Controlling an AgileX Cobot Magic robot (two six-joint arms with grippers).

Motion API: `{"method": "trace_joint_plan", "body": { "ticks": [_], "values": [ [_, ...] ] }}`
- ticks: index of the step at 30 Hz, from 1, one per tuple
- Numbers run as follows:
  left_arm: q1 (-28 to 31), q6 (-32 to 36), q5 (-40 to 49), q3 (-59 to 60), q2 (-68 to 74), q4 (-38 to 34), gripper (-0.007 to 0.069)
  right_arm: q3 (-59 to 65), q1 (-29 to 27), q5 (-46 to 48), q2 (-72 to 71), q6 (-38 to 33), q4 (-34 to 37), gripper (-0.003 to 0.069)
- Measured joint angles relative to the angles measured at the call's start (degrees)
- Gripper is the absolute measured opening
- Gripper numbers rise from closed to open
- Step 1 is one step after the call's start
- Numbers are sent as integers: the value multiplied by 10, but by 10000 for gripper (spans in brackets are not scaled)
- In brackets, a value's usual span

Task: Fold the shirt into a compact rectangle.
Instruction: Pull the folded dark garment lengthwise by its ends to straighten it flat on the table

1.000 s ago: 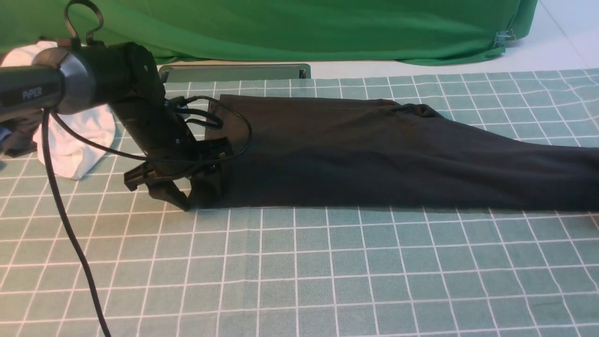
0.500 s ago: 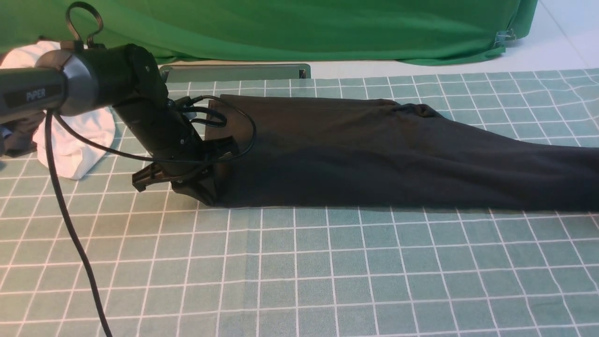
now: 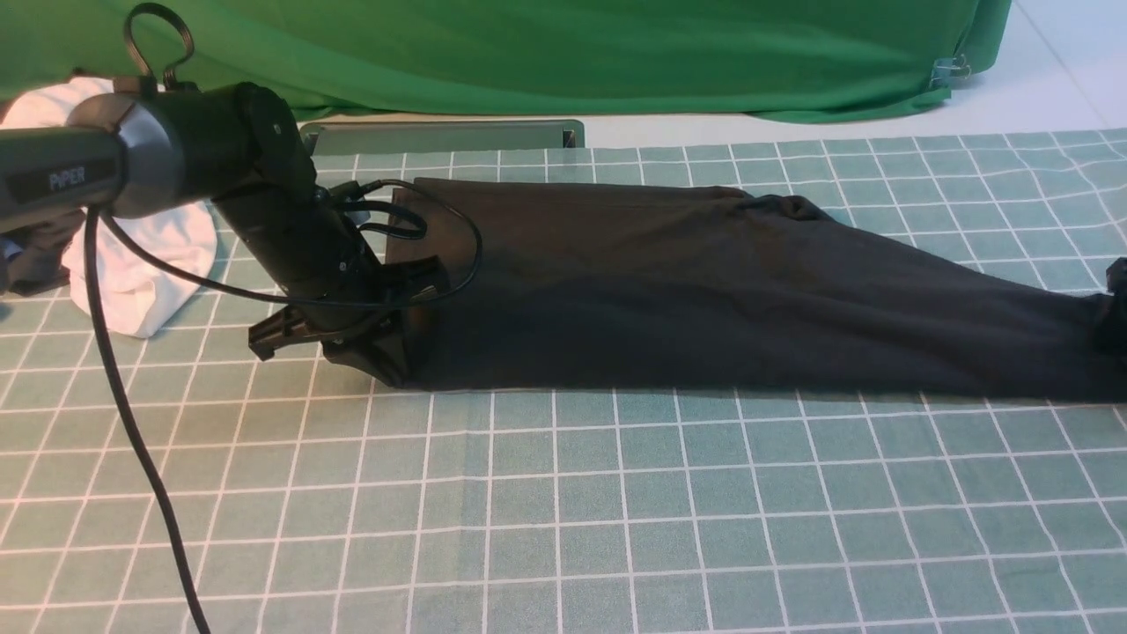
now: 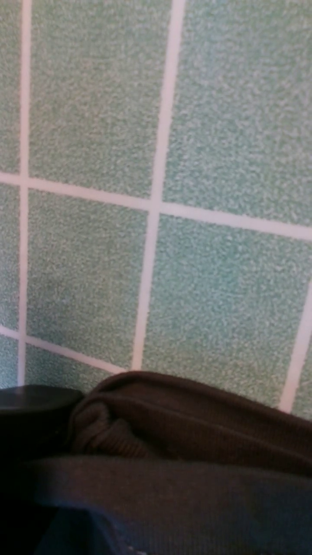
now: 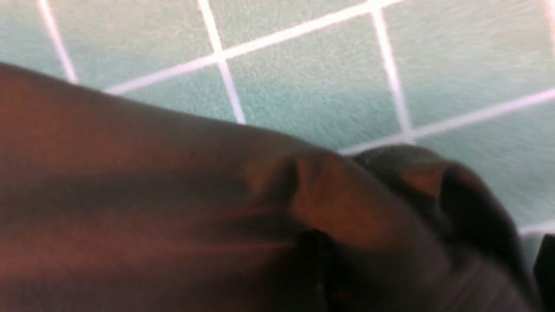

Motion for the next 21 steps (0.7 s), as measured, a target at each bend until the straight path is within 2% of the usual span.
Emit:
{"method": "trace_joint_plan", "body": {
  "ticks": [1,3,4,5,6,7,8,10,11,12,17,21],
  "values": [
    [0,0,0,0,0,0,32,-1,0,-1,1,0,0,627],
    [0,0,0,0,0,0,32,-4,0,-4,3,-6,5,577],
    [0,0,-1,0,0,0,32,-4,0,-4,5,-14,9,529],
    [0,0,-1,0,0,0,32,-4,0,-4,5,-15,9,521],
    [0,0,-2,0,0,0,32,-5,1,-4,5,-24,16,450],
    [0,0,-2,0,0,0,32,-5,1,-4,5,-25,17,426],
    [0,0,-2,0,0,0,32,-6,3,-4,5,-31,23,325],
    [0,1,-3,0,0,-2,32,-6,5,-5,5,-36,27,179],
    [0,1,-3,0,0,-2,32,-6,5,-5,5,-38,27,153],
    [0,1,-3,0,-1,-2,32,-6,5,-5,5,-41,25,97],
    [0,5,13,0,-17,-2,32,-6,5,13,-5,-45,15,88],
    [-1,8,67,6,-54,-19,32,-2,5,84,-42,-38,-32,79]
  ]
}}
